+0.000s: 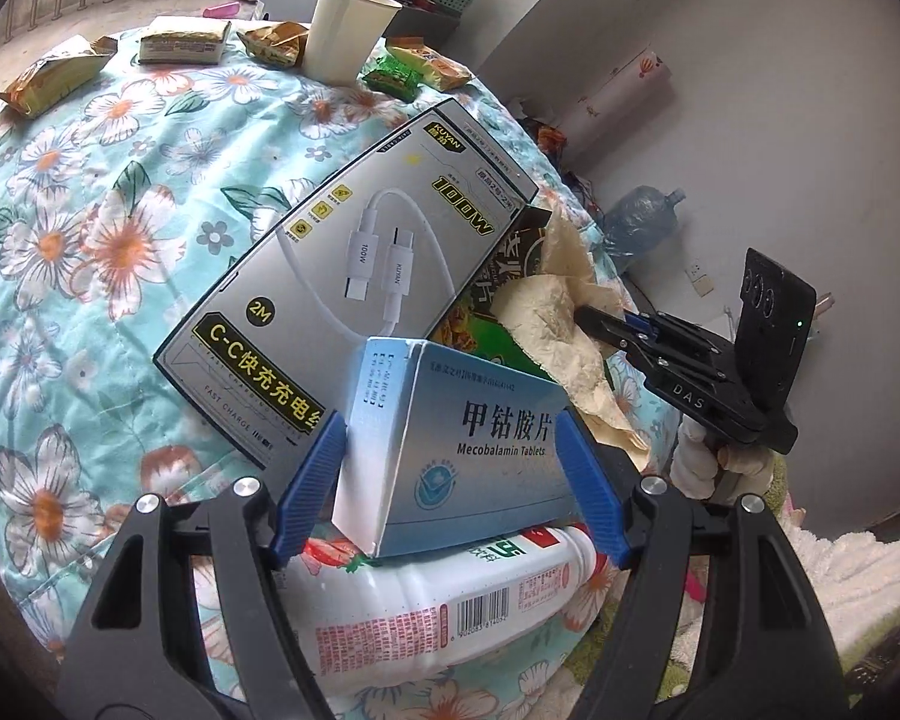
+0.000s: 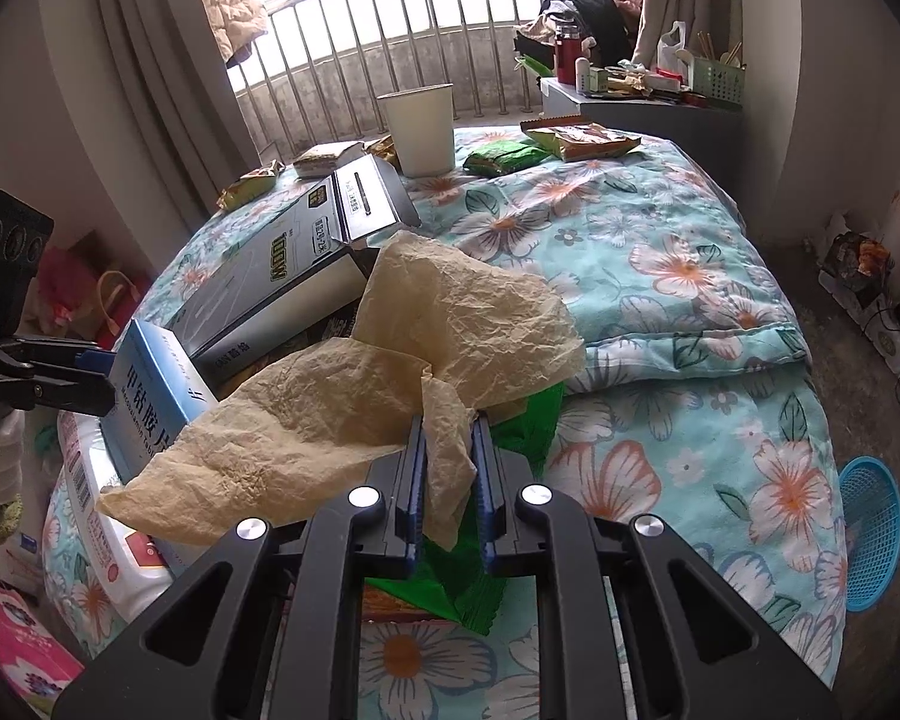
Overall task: Collect trash
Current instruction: 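Grasp the crumpled tan paper with the right gripper while the left gripper reaches the blue medicine box, then grasp the blue medicine box with the left gripper and lift it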
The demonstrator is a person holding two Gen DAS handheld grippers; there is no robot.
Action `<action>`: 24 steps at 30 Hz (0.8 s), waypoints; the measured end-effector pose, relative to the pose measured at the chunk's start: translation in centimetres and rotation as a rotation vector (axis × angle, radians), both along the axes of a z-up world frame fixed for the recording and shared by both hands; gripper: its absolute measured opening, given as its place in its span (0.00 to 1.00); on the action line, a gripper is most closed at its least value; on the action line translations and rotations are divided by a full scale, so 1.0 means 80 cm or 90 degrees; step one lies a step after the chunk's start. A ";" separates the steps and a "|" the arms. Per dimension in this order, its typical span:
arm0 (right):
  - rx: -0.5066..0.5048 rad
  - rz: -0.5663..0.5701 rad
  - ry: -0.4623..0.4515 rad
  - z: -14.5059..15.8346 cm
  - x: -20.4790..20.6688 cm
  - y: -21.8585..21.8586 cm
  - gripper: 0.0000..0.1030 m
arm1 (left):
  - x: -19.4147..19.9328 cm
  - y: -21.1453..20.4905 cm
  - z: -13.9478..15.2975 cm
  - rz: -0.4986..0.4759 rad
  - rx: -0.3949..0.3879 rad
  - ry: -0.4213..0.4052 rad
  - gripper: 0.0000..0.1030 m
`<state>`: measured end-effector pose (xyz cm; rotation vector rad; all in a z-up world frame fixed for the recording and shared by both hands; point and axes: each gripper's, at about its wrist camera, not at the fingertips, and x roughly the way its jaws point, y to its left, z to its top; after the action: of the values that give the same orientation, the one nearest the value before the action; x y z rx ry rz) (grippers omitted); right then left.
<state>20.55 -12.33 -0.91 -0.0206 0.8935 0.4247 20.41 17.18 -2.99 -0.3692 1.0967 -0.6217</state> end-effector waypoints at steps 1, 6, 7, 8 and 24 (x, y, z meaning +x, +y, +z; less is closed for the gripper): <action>0.002 0.001 0.002 -0.001 0.000 0.001 0.14 | -0.001 0.000 0.001 -0.001 -0.017 0.003 0.66; 0.003 0.000 0.000 -0.006 -0.004 0.005 0.14 | -0.014 -0.002 0.014 0.003 -0.076 -0.002 0.66; 0.003 -0.001 -0.002 -0.006 -0.005 0.004 0.14 | -0.018 -0.004 0.017 0.003 -0.081 -0.008 0.66; 0.006 -0.004 -0.002 -0.006 -0.006 0.003 0.14 | -0.022 -0.006 0.021 0.003 -0.091 -0.013 0.66; 0.083 -0.091 -0.018 -0.010 -0.045 -0.054 0.10 | -0.091 -0.077 0.071 0.005 -0.189 -0.141 0.66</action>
<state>16.98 -16.64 -1.71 0.1550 0.8331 0.3479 13.12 11.01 2.73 -0.5454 0.7916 -0.8017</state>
